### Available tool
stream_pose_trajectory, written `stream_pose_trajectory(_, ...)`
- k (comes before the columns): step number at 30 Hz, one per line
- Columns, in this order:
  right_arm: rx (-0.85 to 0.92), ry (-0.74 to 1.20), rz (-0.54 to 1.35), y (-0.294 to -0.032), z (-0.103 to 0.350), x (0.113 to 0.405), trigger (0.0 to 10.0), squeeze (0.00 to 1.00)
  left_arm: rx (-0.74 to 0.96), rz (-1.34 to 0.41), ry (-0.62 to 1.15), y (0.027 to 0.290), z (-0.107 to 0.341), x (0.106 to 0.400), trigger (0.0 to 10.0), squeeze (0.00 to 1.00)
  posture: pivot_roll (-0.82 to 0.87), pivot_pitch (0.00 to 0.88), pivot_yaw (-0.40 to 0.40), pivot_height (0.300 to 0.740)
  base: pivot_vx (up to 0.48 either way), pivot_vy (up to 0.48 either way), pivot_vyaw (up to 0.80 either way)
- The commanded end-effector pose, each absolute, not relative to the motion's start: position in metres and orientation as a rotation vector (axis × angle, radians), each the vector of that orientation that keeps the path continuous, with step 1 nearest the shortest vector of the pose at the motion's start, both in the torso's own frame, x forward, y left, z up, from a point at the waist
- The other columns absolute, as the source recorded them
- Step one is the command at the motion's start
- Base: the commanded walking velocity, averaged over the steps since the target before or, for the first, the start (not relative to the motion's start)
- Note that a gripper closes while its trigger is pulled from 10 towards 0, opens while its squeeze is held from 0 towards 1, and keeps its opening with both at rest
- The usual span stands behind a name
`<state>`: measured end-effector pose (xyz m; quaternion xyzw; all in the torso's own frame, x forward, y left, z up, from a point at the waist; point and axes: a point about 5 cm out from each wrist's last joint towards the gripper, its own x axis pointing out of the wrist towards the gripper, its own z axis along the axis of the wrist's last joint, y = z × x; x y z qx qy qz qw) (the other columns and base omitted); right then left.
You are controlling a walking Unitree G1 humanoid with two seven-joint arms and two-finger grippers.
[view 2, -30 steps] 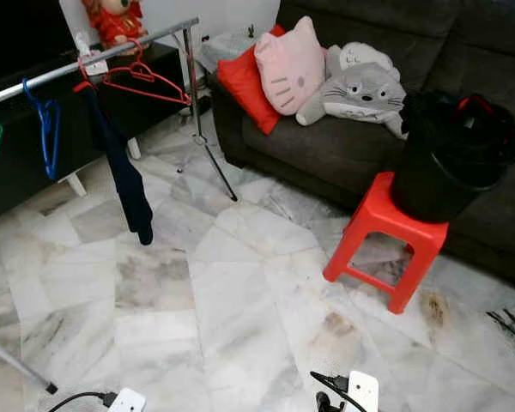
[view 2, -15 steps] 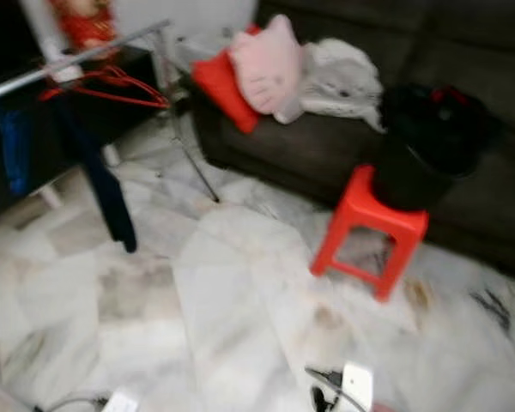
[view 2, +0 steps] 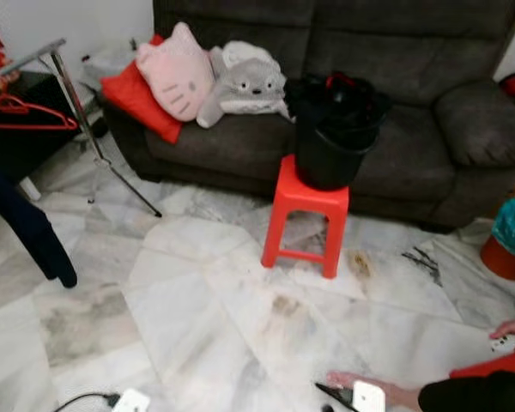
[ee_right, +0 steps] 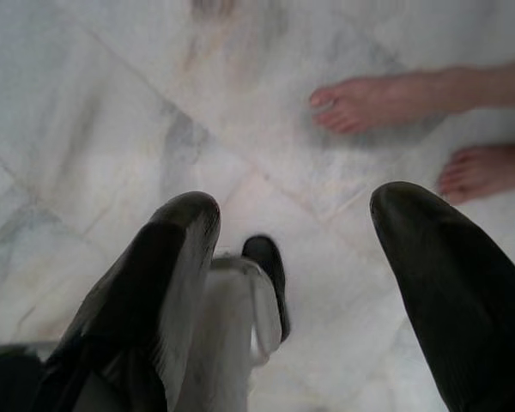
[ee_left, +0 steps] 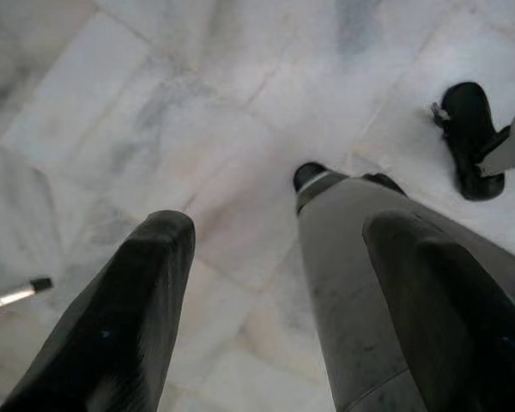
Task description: Hang hanger
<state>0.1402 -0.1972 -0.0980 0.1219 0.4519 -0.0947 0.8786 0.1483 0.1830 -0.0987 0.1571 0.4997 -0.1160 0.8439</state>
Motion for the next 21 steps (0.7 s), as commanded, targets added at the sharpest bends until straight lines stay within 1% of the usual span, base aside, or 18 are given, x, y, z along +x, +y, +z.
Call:
stream_pose_trajectory(1,0.272,0.933,-0.188,-0.1919,-0.0978,0.1425,10.0,0.00,0.343,-0.237,1.100,0.1895,-0.1021,0.1381,10.0,0.00,-0.09,0.000,-0.018,0.740,0.000,0.000,0.00)
stream_pose_trajectory(6,0.274,0.928,-0.184,-0.1922,-0.0971,0.1442,10.0,0.00,0.340,-0.230,1.096,0.1891,-0.1018,0.1390,10.0,0.00,-0.09,0.000,-0.021,0.740,0.000,0.000,0.00)
stream_pose_trajectory(21,0.272,0.924,-0.198,-0.1965,-0.0963,0.1451,10.0,0.00,0.314,-0.219,1.102,0.1876,-0.1019,0.1396,10.0,0.00,-0.09,0.000,-0.034,0.740,0.268,0.000,0.00)
